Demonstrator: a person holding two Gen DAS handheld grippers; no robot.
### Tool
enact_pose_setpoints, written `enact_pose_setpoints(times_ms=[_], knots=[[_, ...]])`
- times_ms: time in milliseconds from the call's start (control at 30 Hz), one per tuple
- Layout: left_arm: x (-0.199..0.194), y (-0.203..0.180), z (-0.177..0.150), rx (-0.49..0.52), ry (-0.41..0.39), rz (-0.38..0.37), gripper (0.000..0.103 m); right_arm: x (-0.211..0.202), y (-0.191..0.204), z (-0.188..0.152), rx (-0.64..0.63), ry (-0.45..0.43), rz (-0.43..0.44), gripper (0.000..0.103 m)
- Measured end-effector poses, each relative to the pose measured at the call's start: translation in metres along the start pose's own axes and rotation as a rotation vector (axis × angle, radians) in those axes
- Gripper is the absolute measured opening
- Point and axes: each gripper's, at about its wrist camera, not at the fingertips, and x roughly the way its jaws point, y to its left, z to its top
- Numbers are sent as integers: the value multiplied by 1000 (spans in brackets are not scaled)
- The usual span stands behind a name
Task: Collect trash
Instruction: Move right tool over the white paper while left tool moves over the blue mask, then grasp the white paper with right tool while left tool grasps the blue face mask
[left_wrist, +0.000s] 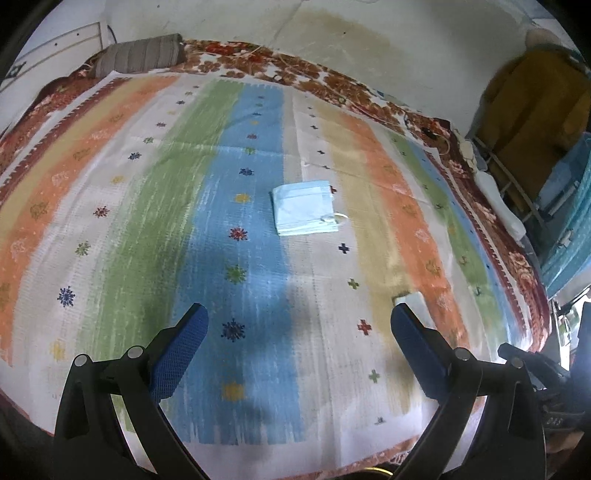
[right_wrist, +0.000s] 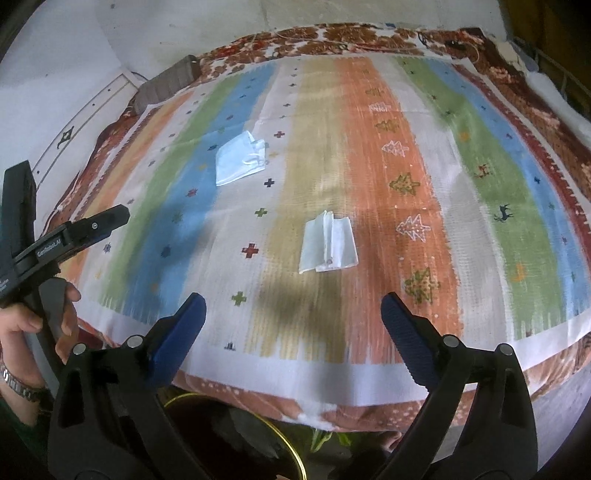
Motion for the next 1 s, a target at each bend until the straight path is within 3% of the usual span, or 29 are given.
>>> enact_pose_setpoints(times_ms=[433,667,833,1000], knots=[[34,7,20,-6,17,-38,96,44,-13,19,31,56,11,73],[56,18,40,-5,38,-36,96,68,-24,29,36,79,-34,65],[75,29,49,-19,40,11,86,86,-33,37,41,103,-33,58],[94,37,61,-69,69,-31,84,100,-39,42,56,135,-28,55]])
